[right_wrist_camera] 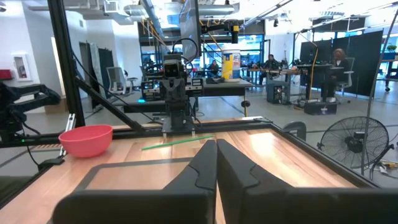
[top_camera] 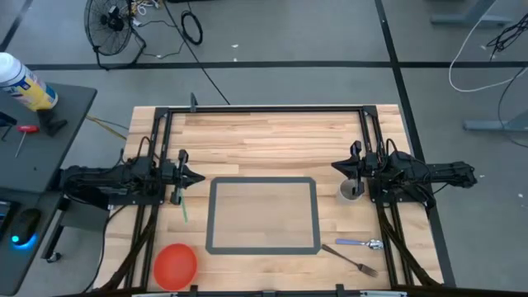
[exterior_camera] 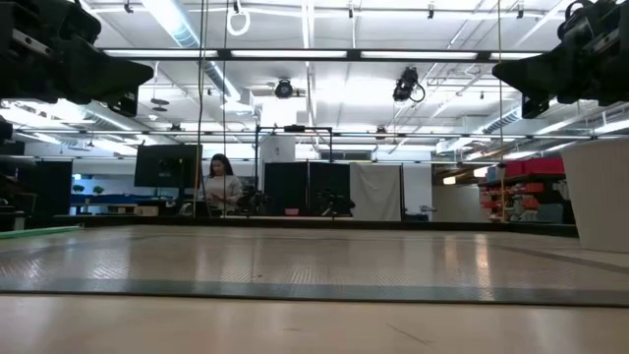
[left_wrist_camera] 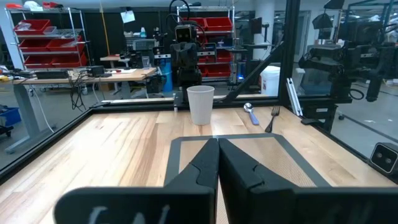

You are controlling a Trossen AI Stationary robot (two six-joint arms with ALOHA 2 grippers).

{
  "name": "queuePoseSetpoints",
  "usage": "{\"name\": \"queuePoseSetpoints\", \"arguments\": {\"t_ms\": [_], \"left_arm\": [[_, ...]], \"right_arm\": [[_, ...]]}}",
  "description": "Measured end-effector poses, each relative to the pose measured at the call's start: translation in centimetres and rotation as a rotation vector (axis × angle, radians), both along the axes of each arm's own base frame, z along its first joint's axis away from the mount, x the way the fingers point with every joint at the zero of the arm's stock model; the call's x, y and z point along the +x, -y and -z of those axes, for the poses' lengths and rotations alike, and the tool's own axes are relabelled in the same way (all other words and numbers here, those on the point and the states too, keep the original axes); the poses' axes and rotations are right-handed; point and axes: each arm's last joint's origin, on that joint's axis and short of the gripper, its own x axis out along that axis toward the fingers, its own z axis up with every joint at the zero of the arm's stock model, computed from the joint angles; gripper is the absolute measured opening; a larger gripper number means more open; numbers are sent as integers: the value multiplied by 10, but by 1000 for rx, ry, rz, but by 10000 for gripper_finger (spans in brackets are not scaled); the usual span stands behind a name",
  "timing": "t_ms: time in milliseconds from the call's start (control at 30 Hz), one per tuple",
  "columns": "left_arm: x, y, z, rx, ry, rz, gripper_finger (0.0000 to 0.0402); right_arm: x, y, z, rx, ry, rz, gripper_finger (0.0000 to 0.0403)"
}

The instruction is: Pick & Place Utensil

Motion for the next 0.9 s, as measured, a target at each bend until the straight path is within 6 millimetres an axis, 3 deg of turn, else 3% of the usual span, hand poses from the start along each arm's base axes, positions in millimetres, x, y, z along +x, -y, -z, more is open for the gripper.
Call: {"name": "queuePoseSetpoints", "arguments": {"t_ms": [433, 633, 900], "left_arm": [[0, 0, 0, -2, 1, 0, 16], [0, 1, -2, -177, 7, 43, 16], [0, 2, -3, -280, 9, 88, 16]], "right_arm": [[0, 0, 0, 0, 0, 0, 13], [0, 0, 0, 0, 0, 0, 13], [0, 0, 0, 0, 0, 0, 13]]}}
